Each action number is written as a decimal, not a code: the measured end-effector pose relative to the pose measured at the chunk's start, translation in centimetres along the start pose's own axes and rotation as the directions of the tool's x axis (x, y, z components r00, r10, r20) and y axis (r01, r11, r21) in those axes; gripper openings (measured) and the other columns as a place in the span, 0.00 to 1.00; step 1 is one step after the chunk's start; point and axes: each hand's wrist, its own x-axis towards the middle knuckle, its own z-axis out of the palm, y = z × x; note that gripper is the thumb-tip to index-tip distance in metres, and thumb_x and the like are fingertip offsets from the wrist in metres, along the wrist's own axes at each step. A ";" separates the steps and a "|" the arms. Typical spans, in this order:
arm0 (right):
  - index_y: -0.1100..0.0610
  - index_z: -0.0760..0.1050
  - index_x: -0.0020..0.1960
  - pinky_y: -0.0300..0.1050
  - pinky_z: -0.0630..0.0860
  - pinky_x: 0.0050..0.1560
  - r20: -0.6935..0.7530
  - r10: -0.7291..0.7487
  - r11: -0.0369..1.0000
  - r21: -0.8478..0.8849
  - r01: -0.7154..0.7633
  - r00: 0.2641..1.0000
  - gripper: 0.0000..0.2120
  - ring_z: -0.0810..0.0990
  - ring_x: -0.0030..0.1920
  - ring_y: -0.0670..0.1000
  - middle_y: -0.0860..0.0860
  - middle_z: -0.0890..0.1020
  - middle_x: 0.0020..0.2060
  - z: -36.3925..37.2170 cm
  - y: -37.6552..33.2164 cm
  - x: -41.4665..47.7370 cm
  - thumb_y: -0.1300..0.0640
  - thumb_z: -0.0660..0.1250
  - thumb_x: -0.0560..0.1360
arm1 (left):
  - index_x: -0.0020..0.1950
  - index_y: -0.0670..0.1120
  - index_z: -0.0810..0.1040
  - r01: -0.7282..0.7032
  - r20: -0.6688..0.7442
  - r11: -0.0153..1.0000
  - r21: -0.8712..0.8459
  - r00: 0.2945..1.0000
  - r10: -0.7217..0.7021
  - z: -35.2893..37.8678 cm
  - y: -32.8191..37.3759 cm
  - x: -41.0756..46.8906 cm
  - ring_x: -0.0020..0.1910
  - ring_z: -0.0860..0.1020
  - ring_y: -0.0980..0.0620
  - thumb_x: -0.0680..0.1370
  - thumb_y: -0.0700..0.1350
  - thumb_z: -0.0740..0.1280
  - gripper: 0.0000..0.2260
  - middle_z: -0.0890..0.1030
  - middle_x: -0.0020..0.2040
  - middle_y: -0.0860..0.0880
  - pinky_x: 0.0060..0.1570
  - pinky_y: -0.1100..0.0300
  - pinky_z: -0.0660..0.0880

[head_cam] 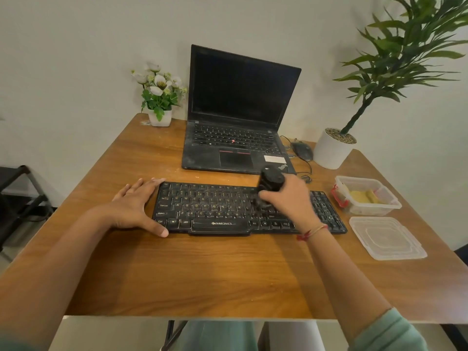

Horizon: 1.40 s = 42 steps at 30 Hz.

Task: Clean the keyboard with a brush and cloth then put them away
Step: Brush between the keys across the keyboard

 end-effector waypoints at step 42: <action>0.58 0.75 0.38 0.42 0.73 0.31 0.280 -0.347 0.934 0.190 0.302 0.895 0.12 0.77 0.33 0.46 0.49 0.79 0.33 8.7 -14.5 1.0 0.55 0.76 0.63 | 0.76 0.59 0.40 0.040 0.094 0.999 0.022 0.995 -0.042 -0.6 -1.0 0.1 0.74 0.34 0.48 0.43 0.77 0.68 0.68 0.40 0.77 0.49 0.71 0.48 0.35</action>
